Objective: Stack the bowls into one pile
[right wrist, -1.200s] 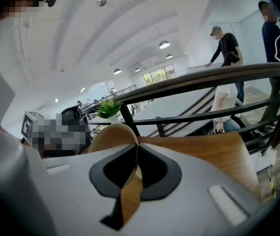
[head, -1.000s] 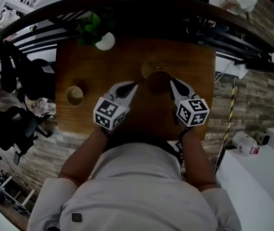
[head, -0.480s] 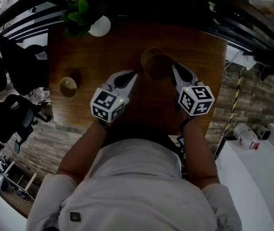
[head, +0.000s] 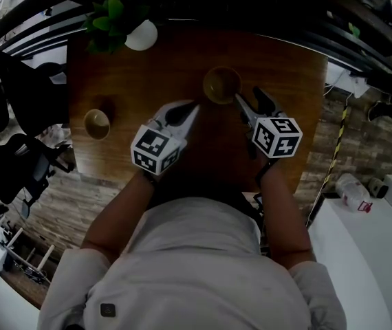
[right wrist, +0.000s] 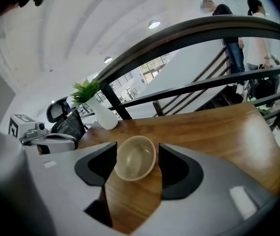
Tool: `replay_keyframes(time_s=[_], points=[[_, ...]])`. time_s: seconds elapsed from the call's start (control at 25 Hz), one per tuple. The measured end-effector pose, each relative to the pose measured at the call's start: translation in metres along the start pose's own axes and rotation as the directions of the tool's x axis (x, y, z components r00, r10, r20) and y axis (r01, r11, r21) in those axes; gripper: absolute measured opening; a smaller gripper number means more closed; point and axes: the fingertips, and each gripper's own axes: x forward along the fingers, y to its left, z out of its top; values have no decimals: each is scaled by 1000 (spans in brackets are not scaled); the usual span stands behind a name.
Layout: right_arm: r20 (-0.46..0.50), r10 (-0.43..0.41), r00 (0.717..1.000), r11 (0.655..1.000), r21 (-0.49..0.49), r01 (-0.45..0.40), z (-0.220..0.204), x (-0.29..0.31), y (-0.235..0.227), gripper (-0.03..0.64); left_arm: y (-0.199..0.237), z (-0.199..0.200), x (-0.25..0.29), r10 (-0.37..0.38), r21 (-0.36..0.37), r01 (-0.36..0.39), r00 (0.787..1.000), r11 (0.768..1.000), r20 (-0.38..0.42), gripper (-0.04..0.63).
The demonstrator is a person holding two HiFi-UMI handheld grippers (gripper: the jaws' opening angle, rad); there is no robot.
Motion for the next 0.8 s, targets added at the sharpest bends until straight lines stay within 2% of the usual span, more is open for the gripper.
replay_keyframes(time_s=[0.44,0.52,0.6,0.76,0.8], points=[[5,15,1000,999,-34,-14,1,-9,19,263,-3,7,-18,16,8,-16,999,1000,35,5],[11,14,1000,998,-56,-14,4,-15,26,229,-5,9,-24,19,13,-20,999,1000,41,5],[26,15,1000,996,-83,-13,7,-21,35,166,-7,11,-31,20,20,-21,999,1000,49,5],[71,20,997,990,-141,-10,13,-38,54,13,-15,17,-49,20,36,-22,997,999,72,5],[82,22,996,988,-154,-9,14,-44,60,8,-18,19,-55,20,42,-23,997,999,78,5]])
